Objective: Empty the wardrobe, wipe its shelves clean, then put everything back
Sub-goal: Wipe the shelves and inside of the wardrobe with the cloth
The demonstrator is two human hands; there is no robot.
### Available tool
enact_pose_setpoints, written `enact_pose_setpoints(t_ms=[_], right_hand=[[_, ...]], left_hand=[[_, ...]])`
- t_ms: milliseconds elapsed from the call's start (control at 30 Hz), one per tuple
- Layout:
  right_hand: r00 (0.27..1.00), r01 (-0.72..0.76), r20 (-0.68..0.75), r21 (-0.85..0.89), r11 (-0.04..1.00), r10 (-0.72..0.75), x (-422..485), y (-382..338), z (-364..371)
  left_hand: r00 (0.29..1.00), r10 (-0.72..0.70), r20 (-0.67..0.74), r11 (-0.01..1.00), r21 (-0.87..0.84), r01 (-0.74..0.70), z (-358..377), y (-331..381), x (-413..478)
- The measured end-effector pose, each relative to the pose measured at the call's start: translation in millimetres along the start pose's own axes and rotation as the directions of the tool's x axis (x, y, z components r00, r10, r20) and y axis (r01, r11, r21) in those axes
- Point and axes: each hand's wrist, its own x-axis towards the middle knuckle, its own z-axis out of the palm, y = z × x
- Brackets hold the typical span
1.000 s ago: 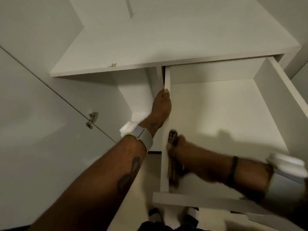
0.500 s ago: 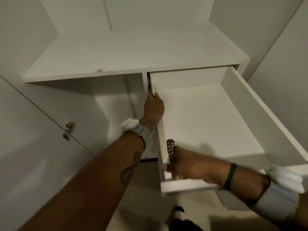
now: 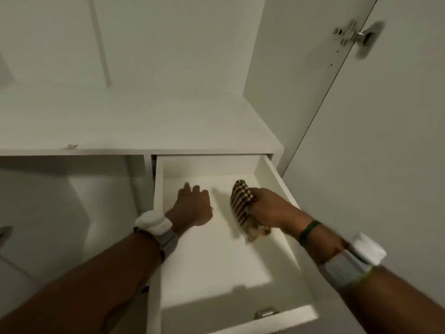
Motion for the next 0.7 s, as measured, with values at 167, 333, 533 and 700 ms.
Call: enact_pose_setpoints(t_ms=[167,333,533,700], right_hand=[[0.904,0.129,-0.068,-0.899,0.419,-0.423,94.8,45.2,-24.7],[0.973,0.146,0.14,-0.989,0.02,-0.186,184.8,107.2,-29.2],[0.989,0.025,0.034,-0.997,-0.067,-0.144,214.8,103.3,-22.4],[0.989,-0.024,-0.004,-0.991,-0.135,-0.146,211.0,103.9,-23.5]], left_hand=[[0.993,-0.036,0.112,0.994,-0.1,0.047,15.5,58.4,43.5],[0.957,-0.105,0.269,0.965,-0.204,0.164,35.3,85.6,62.7],[0.943,-0.055,0.33,0.971,-0.204,0.128,40.4,77.0,68.4],[0.924,-0.032,0.38,0.969,-0.214,0.121,40.5,73.2,69.8]])
